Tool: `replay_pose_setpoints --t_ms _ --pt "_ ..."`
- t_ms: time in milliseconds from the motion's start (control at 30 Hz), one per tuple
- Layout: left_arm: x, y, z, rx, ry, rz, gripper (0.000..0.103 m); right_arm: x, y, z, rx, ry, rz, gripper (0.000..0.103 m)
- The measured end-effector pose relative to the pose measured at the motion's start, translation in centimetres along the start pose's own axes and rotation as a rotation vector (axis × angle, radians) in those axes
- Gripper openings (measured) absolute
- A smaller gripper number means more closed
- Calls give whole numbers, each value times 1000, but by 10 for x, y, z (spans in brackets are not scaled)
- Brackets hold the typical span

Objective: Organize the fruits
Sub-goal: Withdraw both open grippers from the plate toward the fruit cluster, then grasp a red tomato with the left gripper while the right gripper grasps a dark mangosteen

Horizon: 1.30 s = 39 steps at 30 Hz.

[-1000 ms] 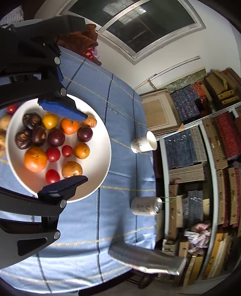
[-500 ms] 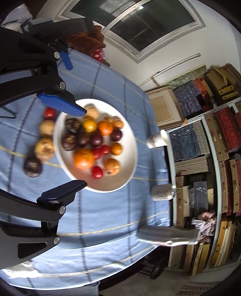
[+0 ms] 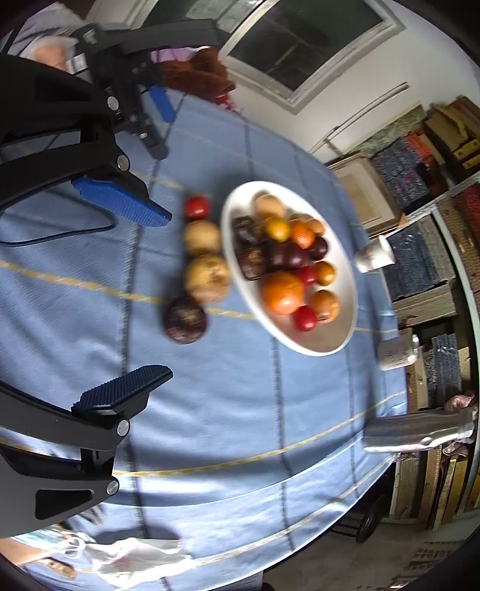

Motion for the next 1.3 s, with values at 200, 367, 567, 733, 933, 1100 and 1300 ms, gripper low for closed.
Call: replay_pose_setpoints --t_ms 200,367,567,733,933,1100,1300 --pt "16 -10 0 0 -4 -47 94 6 -45 4 -26 -5 -80 85" --pt "26 5 3 2 -22 -15 94 6 -57 12 -31 -22 -96 85" --pt "41 22 11 49 -44 7 92 3 -59 31 27 -53 -95 85" --pt "56 29 15 72 -81 -14 78 3 -62 38 45 -68 -104 85" --pt "62 35 17 89 -110 -13 75 5 -65 43 53 -77 -123 85" --pt "67 39 25 110 -142 -17 65 5 -66 43 50 -83 -127 85" --pt "70 41 22 88 -186 -26 60 5 -68 46 61 -90 -132 85"
Point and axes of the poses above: each gripper's, at about its wrist camera, not at the fingertips, and x roughly the way its jaws point, z to its right, y to its top, the point moved 3 cm from there along x, roughly the way its jaws point, and after that the axes turned 12 degrees about -y, right-handed, at the moved point
